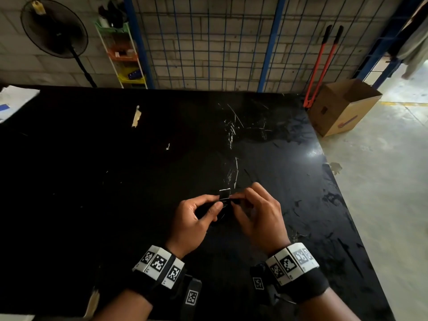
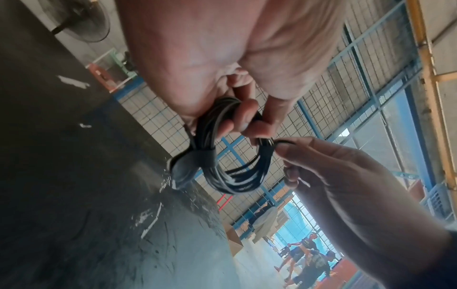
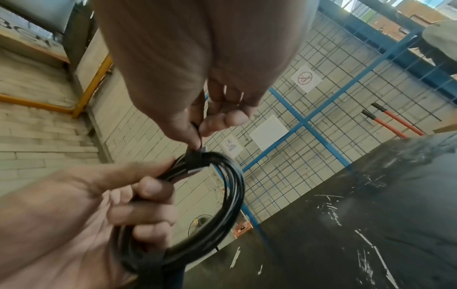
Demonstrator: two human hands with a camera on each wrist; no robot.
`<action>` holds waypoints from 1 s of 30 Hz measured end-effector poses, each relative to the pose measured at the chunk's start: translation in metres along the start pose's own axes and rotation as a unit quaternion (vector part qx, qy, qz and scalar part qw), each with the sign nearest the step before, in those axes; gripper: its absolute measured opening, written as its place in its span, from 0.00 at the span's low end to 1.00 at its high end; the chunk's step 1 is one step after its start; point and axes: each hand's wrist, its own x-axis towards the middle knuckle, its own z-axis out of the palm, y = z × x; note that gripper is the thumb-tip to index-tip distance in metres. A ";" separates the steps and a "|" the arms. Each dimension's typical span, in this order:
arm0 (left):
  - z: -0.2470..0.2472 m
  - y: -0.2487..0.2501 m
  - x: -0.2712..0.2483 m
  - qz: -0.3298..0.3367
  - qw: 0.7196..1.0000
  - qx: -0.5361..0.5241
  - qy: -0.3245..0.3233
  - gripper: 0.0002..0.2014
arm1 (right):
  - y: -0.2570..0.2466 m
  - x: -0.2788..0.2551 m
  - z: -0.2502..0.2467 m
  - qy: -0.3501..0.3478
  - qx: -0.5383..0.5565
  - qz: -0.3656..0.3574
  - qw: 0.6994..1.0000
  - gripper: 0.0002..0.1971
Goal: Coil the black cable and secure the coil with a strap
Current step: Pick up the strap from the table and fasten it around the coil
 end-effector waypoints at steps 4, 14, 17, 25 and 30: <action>-0.014 0.003 0.003 0.012 0.996 0.038 -0.083 0.07 | 0.009 0.005 -0.014 -0.065 0.082 0.017 0.994 0.03; -0.018 0.007 0.004 0.003 0.989 0.049 -0.142 0.11 | 0.014 0.006 -0.007 -0.061 0.239 0.176 0.953 0.05; -0.018 0.002 0.003 -0.028 0.988 -0.003 -0.149 0.22 | 0.018 0.008 -0.006 -0.020 0.290 0.235 0.928 0.06; -0.028 -0.017 0.001 -0.206 0.952 -0.218 -0.063 0.11 | 0.034 -0.006 -0.003 0.099 0.437 0.433 0.782 0.14; -0.020 -0.027 0.005 -0.247 0.947 -0.207 -0.009 0.06 | 0.042 -0.016 0.009 0.112 0.452 0.470 0.750 0.13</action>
